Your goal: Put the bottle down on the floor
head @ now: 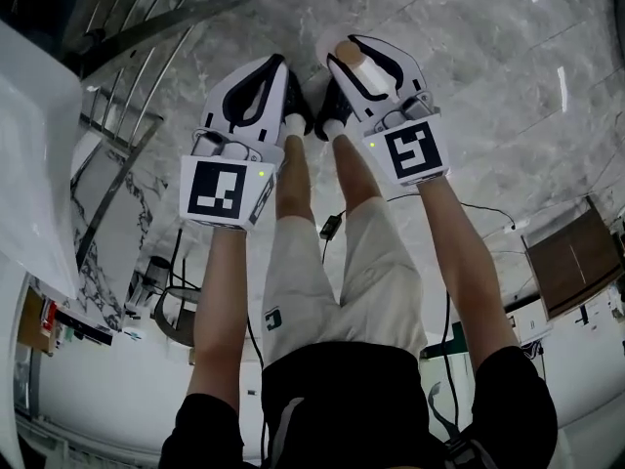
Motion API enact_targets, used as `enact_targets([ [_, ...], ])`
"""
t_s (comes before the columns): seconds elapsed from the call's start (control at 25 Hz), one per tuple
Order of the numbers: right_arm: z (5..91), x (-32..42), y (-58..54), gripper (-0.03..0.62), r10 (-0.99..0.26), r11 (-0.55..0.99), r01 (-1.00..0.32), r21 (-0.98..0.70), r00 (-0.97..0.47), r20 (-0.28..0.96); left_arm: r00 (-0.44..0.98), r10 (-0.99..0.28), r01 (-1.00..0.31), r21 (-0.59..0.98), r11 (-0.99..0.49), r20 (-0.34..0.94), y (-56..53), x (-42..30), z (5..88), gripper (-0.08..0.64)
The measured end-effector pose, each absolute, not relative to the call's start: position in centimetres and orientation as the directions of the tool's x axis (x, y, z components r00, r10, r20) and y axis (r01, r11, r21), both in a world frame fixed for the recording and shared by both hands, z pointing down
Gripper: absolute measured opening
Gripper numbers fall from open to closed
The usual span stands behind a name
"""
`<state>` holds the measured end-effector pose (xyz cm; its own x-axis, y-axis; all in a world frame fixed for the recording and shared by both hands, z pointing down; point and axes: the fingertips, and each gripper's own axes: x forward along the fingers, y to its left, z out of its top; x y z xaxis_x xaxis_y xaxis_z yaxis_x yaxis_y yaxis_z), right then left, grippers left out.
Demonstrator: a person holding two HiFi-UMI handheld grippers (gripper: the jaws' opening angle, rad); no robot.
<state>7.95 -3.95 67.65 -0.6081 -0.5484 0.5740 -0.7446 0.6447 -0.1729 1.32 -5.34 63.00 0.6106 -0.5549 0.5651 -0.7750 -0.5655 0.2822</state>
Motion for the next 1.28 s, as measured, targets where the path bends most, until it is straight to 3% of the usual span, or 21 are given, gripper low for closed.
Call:
enact_targets([
  [1.28, 97.5, 4.4, -7.2, 0.138, -0.566, 0.550, -0.820, -0.158, -0.505, 0.651, 0.615, -0.480, -0.752, 0.283, -0.595, 0.626, -6.8, -0.3, 84.8, 0.020],
])
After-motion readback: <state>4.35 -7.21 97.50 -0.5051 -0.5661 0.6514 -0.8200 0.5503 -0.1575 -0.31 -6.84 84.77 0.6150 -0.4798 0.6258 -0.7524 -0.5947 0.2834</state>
